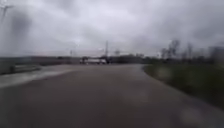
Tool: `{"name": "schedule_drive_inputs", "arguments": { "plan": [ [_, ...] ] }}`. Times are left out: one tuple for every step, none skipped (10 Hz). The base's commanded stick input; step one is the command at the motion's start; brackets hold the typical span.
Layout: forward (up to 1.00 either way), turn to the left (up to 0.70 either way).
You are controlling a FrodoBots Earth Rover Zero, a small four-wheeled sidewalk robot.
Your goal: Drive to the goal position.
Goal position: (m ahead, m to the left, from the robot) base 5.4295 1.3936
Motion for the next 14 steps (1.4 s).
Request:
{"name": "schedule_drive_inputs", "arguments": {
  "plan": [
    [1.0,-0.01],
    [1.0,-0.01],
    [1.0,-0.01],
    [1.0,-0.01],
    [1.0,-0.01],
    [1.0,-0.01],
    [1.0,-0.01],
    [1.0,-0.01],
    [1.0,-0.01],
    [1.0,-0.01],
    [1.0,-0.01],
    [1.0,-0.01],
    [1.0,-0.01],
    [1.0,-0.01]
  ]
}}
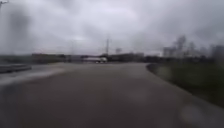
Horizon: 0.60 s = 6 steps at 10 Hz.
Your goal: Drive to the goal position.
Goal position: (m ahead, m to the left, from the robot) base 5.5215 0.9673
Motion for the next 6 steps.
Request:
{"name": "schedule_drive_inputs", "arguments": {
  "plan": [
    [1.0,-0.01],
    [1.0,-0.01],
    [1.0,-0.01],
    [1.0,-0.01],
    [1.0,-0.01],
    [1.0,-0.01]
  ]
}}
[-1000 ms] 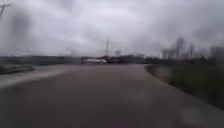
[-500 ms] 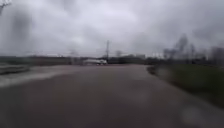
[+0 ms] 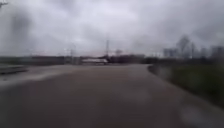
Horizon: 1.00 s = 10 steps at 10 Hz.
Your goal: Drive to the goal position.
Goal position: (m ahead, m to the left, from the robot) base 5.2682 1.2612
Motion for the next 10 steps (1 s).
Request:
{"name": "schedule_drive_inputs", "arguments": {
  "plan": [
    [1.0,-0.01],
    [1.0,-0.01],
    [1.0,-0.01],
    [1.0,-0.01],
    [1.0,-0.01],
    [1.0,-0.01],
    [1.0,-0.01],
    [1.0,-0.01],
    [1.0,-0.01],
    [1.0,-0.01]
  ]
}}
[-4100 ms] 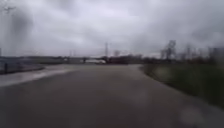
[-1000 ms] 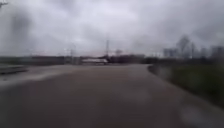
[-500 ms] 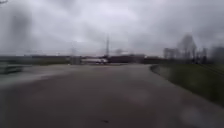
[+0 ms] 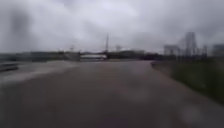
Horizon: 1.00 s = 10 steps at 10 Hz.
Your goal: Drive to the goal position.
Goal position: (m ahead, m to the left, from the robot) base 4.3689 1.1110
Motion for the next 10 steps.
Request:
{"name": "schedule_drive_inputs", "arguments": {
  "plan": [
    [1.0,-0.01],
    [1.0,-0.01],
    [1.0,-0.01],
    [1.0,-0.01],
    [1.0,-0.01],
    [1.0,-0.01],
    [1.0,-0.01],
    [1.0,-0.01],
    [1.0,-0.01],
    [1.0,-0.01]
  ]
}}
